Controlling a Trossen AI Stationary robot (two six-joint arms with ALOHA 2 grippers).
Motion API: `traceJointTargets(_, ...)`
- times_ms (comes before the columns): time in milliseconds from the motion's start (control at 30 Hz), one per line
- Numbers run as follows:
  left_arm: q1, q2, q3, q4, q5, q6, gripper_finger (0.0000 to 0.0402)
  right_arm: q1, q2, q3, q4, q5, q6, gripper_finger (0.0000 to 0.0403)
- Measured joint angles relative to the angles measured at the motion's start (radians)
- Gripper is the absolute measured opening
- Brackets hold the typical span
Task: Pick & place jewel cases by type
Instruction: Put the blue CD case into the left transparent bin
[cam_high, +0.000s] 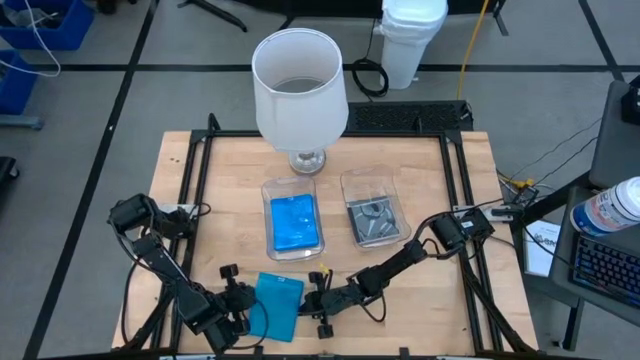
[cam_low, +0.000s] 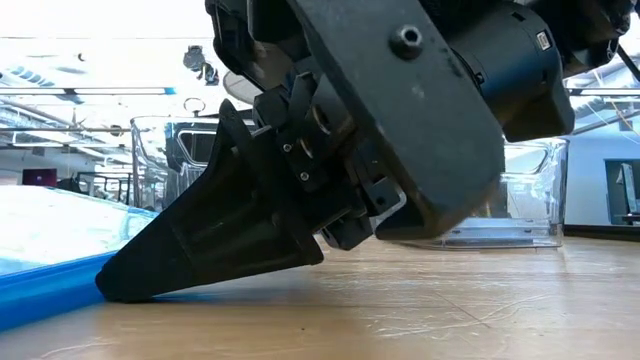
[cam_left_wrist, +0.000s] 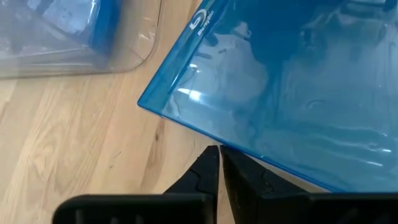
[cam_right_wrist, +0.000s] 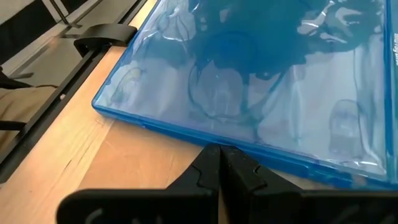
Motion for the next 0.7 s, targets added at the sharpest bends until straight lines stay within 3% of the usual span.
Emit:
traceJointTargets(200, 0.0, 0.0, 0.0, 0.001, -0.009, 0.002, 0.0022, -0.004, 0.0, 0.0, 0.0, -0.01, 0.066, 0.0004)
traceJointTargets(533, 0.002, 0.0, 0.005, 0.013, -0.027, 0.015, 0.0021, -0.037, -0.004, 0.01, -0.052, -0.216, 0.255, 0.0004)
traceJointTargets(700, 0.002, -0.002, 0.059, -0.024, -0.073, 0.056, 0.0021, -0.038, -0.008, 0.021, -0.113, -0.232, 0.294, 0.0004)
